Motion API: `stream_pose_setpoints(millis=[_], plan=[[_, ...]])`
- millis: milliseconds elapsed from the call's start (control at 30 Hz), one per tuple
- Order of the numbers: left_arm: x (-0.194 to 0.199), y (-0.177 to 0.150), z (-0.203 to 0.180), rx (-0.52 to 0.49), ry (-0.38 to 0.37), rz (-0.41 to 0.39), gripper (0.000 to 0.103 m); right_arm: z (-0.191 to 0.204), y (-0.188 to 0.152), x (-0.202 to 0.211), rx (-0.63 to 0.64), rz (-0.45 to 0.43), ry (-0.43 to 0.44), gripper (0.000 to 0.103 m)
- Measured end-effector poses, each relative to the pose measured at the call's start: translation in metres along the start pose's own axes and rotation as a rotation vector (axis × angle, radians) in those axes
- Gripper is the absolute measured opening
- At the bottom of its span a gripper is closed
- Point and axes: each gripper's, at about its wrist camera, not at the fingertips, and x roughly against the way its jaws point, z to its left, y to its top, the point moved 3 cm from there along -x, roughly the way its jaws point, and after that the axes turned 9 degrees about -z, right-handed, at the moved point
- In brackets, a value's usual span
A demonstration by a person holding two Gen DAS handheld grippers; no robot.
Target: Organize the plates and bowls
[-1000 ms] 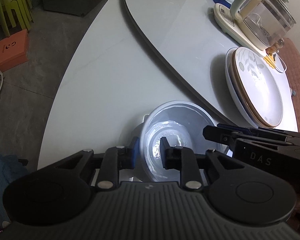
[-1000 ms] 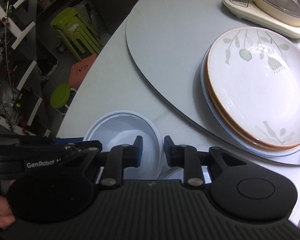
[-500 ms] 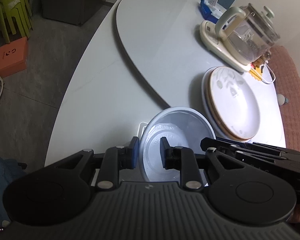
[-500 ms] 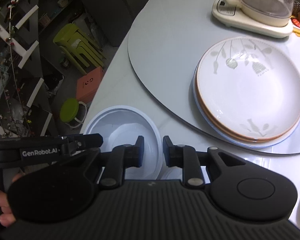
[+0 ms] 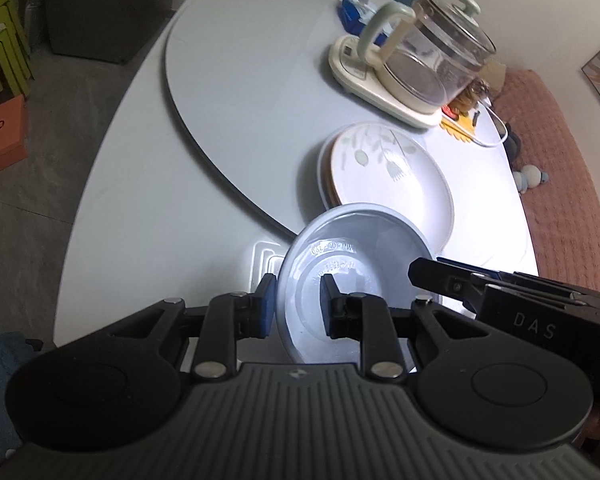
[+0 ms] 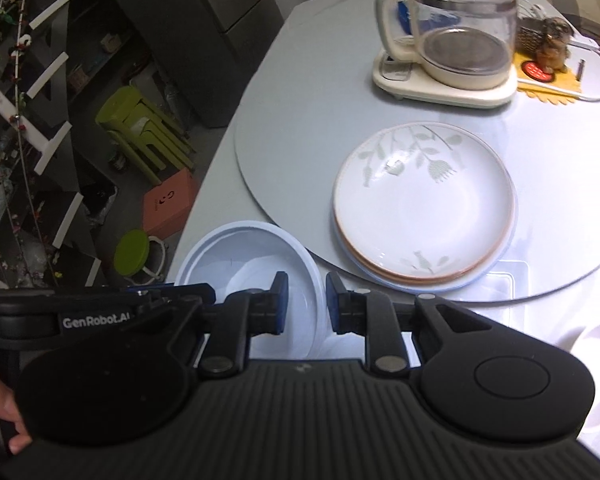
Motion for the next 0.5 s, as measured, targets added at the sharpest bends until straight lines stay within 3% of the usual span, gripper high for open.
stream_pose_setpoints(millis=[267, 500], plan=[[-0.032, -0.011, -0.035, -0.105, 0.041, 0.045, 0.027, -0.022, -0.017, -0.003, -0.011, 0.033, -0.073, 0.024], [-0.052, -0.028, -0.03, -0.048, 0.033, 0.124, 0.027, -0.038, -0.03, -0.011, -0.041, 0.081, -0.086, 0.024]])
